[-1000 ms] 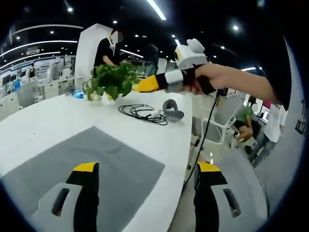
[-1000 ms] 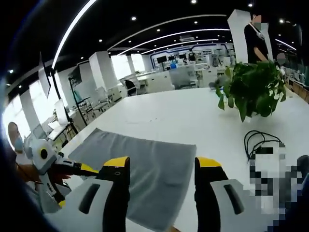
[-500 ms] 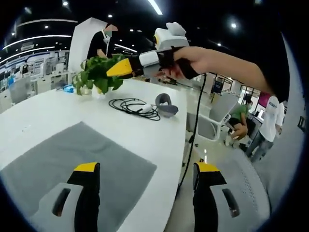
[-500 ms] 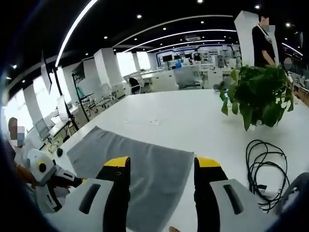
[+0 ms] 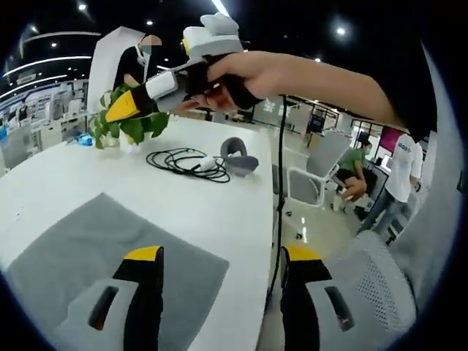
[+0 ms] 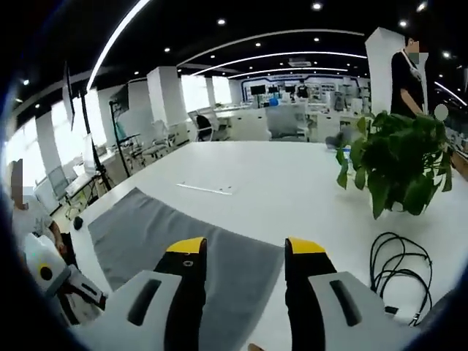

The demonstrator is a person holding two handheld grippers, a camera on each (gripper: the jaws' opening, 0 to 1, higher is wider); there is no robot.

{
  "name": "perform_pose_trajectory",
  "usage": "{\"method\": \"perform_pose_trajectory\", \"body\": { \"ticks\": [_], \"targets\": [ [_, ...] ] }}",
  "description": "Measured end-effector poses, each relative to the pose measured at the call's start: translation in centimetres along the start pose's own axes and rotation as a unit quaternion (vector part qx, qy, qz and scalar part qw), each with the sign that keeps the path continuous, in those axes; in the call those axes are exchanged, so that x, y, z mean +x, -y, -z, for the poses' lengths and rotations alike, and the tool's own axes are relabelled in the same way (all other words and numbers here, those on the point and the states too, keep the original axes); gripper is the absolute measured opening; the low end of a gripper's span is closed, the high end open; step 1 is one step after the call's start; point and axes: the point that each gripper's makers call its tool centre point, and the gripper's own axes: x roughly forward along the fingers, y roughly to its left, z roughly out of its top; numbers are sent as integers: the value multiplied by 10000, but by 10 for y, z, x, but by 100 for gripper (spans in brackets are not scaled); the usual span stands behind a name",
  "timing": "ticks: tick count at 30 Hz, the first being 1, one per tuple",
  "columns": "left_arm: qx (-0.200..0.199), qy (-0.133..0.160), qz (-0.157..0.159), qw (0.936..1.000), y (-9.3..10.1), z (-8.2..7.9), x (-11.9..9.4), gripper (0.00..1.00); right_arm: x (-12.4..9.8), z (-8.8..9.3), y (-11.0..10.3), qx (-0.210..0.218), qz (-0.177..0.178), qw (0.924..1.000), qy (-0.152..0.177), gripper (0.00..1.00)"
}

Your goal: Fold the towel on the table until its edges align and the towel forms a compact rectangular stack.

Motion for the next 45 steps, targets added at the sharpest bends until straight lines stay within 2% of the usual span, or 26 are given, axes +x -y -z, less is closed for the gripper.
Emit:
{"method": "perform_pose_trajectory", "body": {
  "ticks": [3,8,9,12,17,26,29,34,41,45],
  "targets": [
    [88,-131,81,9998,0,6,7,62,4,3,0,6,-19,10000,-68,40],
    [172,-310,141,9993,0,17,18,56,25,15,11,105,47,9998,-167,38],
    [169,-340,164,9991,1,19,20,55,27,15,16,232,186,9995,-127,36],
    [118,-515,253,9983,2,29,28,52,36,18,21,220,228,9995,-60,27],
    [95,-660,288,9974,0,39,37,50,43,28,28,326,189,9992,-145,29],
    [113,-722,233,9971,-7,46,50,46,53,51,40,215,336,9985,-383,26],
    [110,-784,272,9965,-7,52,54,46,63,63,45,126,405,9973,-602,22],
    [140,-884,306,9955,-5,60,60,45,79,75,49,110,414,9967,-685,22],
    [318,-640,191,9973,-10,52,68,39,92,85,55,115,515,9958,-748,21],
    [309,-675,194,9971,-13,53,71,38,100,94,56,101,491,9952,-836,21]
  ]
}}
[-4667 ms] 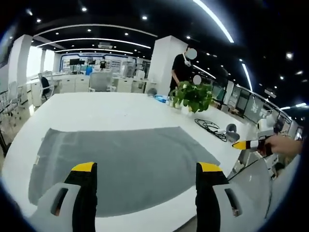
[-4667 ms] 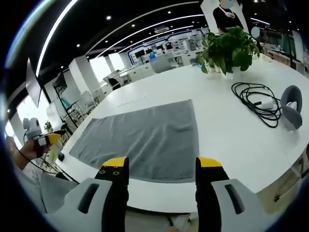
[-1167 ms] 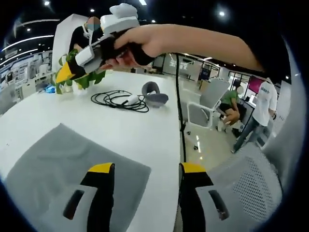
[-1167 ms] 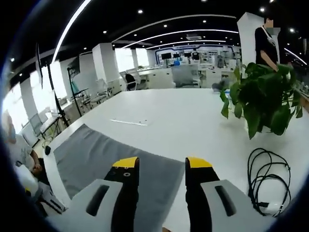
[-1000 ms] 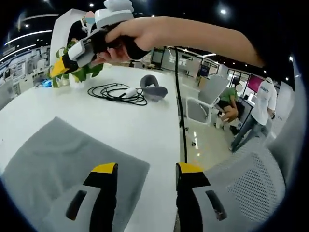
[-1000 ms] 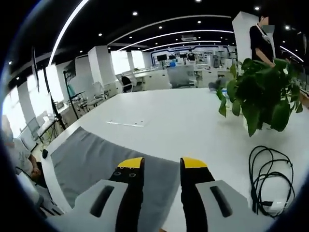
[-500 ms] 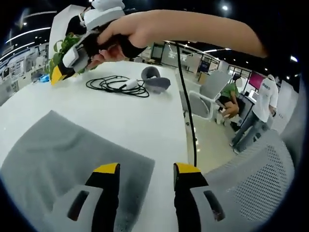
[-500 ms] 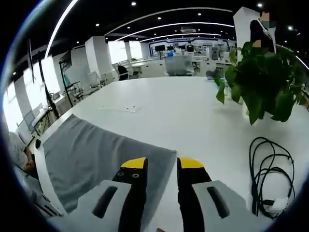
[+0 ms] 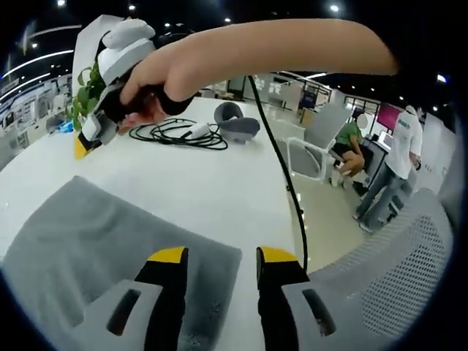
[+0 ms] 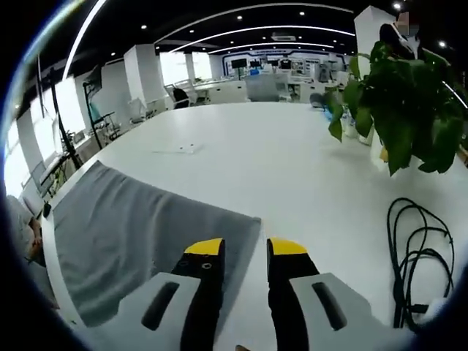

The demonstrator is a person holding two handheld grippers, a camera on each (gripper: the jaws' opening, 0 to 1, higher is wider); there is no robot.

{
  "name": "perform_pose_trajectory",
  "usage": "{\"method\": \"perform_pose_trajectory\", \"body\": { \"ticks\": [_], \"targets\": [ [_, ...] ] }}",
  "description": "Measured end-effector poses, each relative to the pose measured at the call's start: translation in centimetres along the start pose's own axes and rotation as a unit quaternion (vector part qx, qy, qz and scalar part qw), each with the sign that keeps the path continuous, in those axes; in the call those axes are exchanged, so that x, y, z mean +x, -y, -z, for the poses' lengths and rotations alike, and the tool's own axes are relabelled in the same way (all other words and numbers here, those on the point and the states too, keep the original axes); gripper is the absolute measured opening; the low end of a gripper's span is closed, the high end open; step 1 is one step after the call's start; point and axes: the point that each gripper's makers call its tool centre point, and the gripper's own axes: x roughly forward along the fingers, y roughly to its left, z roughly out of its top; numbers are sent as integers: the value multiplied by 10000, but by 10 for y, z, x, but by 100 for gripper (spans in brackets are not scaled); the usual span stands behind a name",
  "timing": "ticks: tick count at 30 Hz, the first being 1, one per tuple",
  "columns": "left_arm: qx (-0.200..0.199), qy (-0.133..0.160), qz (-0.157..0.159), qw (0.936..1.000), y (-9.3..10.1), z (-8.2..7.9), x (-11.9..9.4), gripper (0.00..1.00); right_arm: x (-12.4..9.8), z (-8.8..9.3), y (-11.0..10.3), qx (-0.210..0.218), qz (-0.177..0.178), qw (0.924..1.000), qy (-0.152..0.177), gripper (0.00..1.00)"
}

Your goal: Fold the towel on the table until its edges align and the towel forms a compact rectangular stack.

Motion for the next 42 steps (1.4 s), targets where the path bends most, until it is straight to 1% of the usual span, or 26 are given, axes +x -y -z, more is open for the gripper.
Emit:
{"method": "perform_pose_trajectory", "body": {
  "ticks": [5,8,10,15,17,21,22,25,30,32,34,38,42],
  "targets": [
    [55,-152,101,9998,2,10,5,38,16,7,2,17,-40,10000,-57,21],
    [86,-236,109,9996,2,15,8,37,21,9,1,34,-53,10000,-77,21],
    [165,-236,63,9996,2,14,6,37,23,12,1,69,-42,9999,-120,20],
    [238,-213,113,9994,3,12,11,35,31,14,5,71,-21,9999,-128,20],
    [261,-188,146,9994,4,10,13,33,38,12,6,78,-14,9999,-149,19],
    [374,-130,174,9991,7,9,18,29,40,12,7,74,-45,9999,-139,18],
    [462,-114,217,9986,9,10,22,27,40,13,7,81,-47,9999,-138,18],
    [437,-172,309,9984,13,14,29,26,42,14,3,74,-98,9998,-124,18],
    [545,-207,283,9979,14,15,30,26,47,11,2,-24,-116,9999,-119,18],
    [505,-251,291,9980,14,17,31,26,48,11,2,-18,-110,9999,-121,17],
    [435,-232,294,9984,15,16,31,26,48,13,2,-9,-109,9998,-135,17],
    [497,-247,192,9983,10,16,32,21,48,16,-1,-39,-123,9997,-191,17],
    [615,-307,89,9976,11,16,32,21,51,18,-3,47,-197,9996,-177,15]
  ]
}}
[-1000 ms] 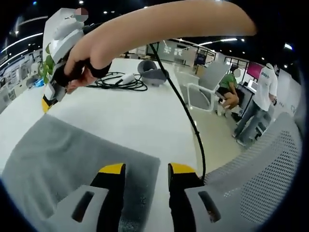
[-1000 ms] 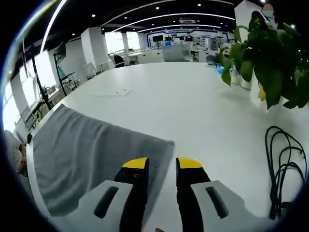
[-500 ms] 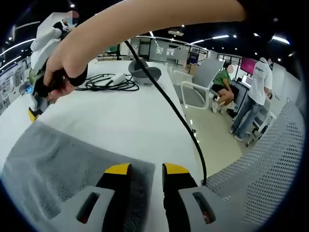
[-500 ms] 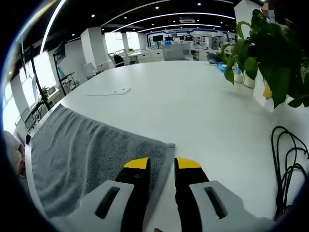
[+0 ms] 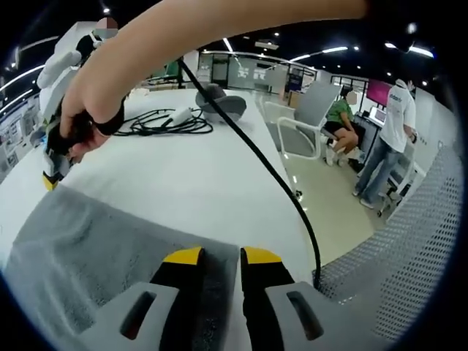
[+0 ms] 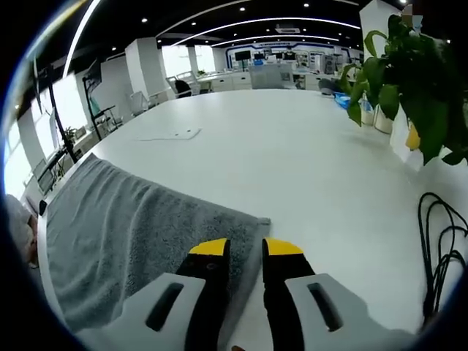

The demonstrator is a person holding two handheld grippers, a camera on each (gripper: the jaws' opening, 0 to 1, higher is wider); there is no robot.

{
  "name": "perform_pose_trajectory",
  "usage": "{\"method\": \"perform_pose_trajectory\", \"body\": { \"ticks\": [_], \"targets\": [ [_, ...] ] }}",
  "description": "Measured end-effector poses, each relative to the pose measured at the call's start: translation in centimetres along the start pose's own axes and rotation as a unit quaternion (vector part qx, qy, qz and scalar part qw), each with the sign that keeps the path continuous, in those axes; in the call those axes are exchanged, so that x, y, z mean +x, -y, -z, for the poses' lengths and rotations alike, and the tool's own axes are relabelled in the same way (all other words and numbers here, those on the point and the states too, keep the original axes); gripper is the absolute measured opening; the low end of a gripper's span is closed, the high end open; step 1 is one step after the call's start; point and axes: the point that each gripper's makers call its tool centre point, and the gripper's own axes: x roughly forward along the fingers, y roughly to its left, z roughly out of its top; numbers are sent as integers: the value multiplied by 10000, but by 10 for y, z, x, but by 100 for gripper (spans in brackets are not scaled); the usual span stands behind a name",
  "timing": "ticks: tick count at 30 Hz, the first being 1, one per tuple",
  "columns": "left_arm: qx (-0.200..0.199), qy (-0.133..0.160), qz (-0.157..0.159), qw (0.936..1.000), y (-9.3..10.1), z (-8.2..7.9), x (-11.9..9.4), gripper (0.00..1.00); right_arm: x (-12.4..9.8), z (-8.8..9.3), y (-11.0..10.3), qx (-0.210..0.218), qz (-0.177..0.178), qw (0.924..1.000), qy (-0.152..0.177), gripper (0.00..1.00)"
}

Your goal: Fold the towel on the table until its edges align and the towel forms a compact rectangular stack.

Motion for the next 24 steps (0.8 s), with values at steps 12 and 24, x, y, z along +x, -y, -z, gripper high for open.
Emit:
{"method": "perform_pose_trajectory", "body": {
  "ticks": [12,24],
  "targets": [
    [390,-49,-378,9985,-1,-1,1,18,6,6,-1,-442,18,9989,-161,13],
    [571,-120,-365,9976,4,0,0,12,5,9,4,-379,182,9990,-115,15]
  ]
}}
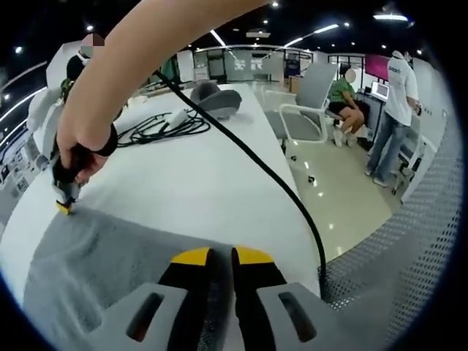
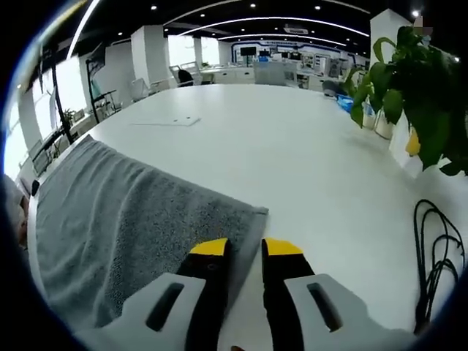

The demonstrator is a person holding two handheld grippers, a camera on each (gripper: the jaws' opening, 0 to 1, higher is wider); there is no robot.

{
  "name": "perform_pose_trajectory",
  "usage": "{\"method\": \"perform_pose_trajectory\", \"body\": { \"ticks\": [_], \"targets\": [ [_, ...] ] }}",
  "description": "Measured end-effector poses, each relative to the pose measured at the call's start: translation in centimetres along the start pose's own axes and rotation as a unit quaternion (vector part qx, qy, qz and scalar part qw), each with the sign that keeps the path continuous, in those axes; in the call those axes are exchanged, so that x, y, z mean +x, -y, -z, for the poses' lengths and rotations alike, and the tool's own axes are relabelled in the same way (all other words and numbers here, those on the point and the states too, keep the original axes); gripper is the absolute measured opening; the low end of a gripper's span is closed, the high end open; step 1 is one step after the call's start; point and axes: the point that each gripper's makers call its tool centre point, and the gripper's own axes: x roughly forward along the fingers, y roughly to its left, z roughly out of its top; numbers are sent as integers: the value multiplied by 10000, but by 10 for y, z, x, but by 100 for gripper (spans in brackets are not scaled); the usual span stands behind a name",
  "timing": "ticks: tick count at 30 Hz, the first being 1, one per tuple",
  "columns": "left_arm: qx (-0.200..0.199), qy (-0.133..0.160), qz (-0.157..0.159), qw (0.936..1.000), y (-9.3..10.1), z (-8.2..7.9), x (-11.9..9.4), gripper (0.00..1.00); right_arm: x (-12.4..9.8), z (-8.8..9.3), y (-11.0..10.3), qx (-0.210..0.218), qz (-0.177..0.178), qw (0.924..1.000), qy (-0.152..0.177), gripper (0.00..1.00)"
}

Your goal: Fold the towel on the table until its edges align and the towel forms a compact rectangular stack.

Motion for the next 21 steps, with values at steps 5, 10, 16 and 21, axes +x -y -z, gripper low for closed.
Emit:
{"method": "perform_pose_trajectory", "body": {
  "ticks": [5,10,16,21],
  "targets": [
    [-238,21,59,9997,-3,1,0,11,4,-1,0,100,-54,9999,-32,9],
    [-467,66,131,9988,-4,0,-1,10,4,-2,-1,187,-95,9998,-34,6],
    [-686,117,224,9973,-2,0,1,6,1,-5,-2,317,-71,9995,62,0],
    [-834,116,199,9963,-2,1,1,5,1,-5,3,552,-66,9984,106,0]
  ]
}}
